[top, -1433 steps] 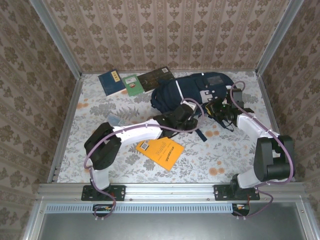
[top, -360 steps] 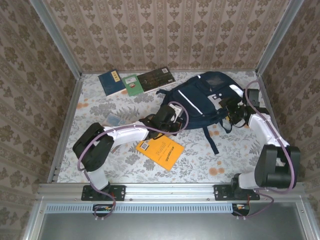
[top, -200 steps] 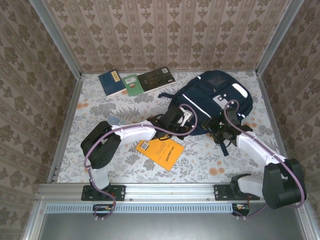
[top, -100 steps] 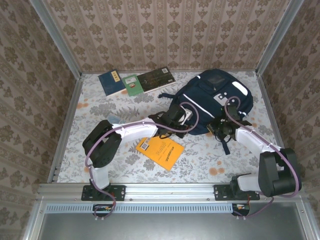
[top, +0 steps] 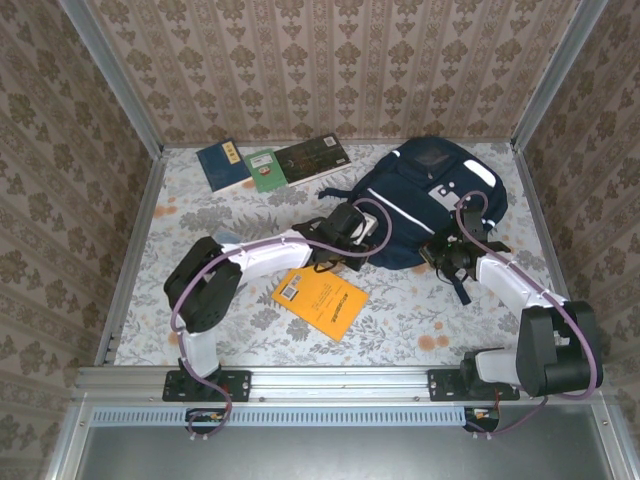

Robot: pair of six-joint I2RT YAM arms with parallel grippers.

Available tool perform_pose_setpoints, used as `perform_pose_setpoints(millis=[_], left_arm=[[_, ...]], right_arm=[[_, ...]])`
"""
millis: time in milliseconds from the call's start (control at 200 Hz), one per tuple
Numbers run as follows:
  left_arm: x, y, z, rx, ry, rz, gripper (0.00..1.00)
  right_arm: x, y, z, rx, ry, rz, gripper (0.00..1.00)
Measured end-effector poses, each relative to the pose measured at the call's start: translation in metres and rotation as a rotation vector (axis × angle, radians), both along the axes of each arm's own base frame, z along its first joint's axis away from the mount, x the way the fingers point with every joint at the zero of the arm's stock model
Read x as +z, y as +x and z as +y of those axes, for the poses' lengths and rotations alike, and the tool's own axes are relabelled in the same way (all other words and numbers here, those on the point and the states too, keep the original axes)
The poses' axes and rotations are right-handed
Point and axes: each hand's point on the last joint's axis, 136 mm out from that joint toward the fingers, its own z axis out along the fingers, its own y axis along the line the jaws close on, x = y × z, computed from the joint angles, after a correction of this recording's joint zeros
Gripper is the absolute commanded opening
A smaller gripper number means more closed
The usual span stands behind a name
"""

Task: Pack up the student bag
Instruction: Unzip the student bag at the top-right of the table.

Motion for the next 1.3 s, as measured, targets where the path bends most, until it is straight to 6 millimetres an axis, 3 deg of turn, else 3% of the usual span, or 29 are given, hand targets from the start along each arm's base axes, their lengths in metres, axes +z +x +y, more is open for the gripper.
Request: perform_pose_setpoints(millis=[135, 445, 645, 725, 845, 905, 975, 1010, 1185, 1300], left_arm=[[-0.005, 0.025, 0.021, 0.076, 0.043, -0.006, 0.00], [-0.005, 0.094, 0.034, 0.178, 0.097, -0.056, 0.00], [-0.009, 0.130, 0.059, 0.244, 0.104, -0.057, 0.00], [-0.008, 0.129, 0.057, 0.224, 0.094, -0.054, 0.00], [-0.008, 0.115, 0.037, 0.160, 0.055, -0.038, 0.00], [-0.010, 0.105, 0.028, 0.125, 0.038, -0.018, 0.00], [-0.015, 0.092, 0.021, 0.083, 0.023, 0.013, 0.27], [-0.017, 0.087, 0.019, 0.065, 0.013, 0.032, 0.33], [-0.014, 0.082, 0.014, 0.031, -0.097, 0.117, 0.39], [-0.007, 0.095, 0.018, 0.070, -0.197, 0.160, 0.41]], right_arm=[[0.003, -0.001, -0.012, -0.015, -0.011, -0.007, 0.00], [0.017, -0.007, -0.055, -0.083, -0.038, -0.029, 0.00], [0.024, -0.013, -0.078, -0.119, -0.061, -0.030, 0.00], [0.026, -0.014, -0.079, -0.111, -0.071, -0.028, 0.07], [0.030, -0.012, -0.079, -0.094, -0.076, -0.039, 0.21], [0.031, -0.011, -0.078, -0.089, -0.078, -0.043, 0.18], [0.033, -0.010, -0.077, -0.085, -0.075, -0.048, 0.18], [0.033, -0.009, -0.077, -0.082, -0.076, -0.049, 0.19], [0.034, -0.009, -0.072, -0.064, -0.067, -0.055, 0.25], [0.037, -0.006, -0.059, -0.023, -0.046, -0.073, 0.39]])
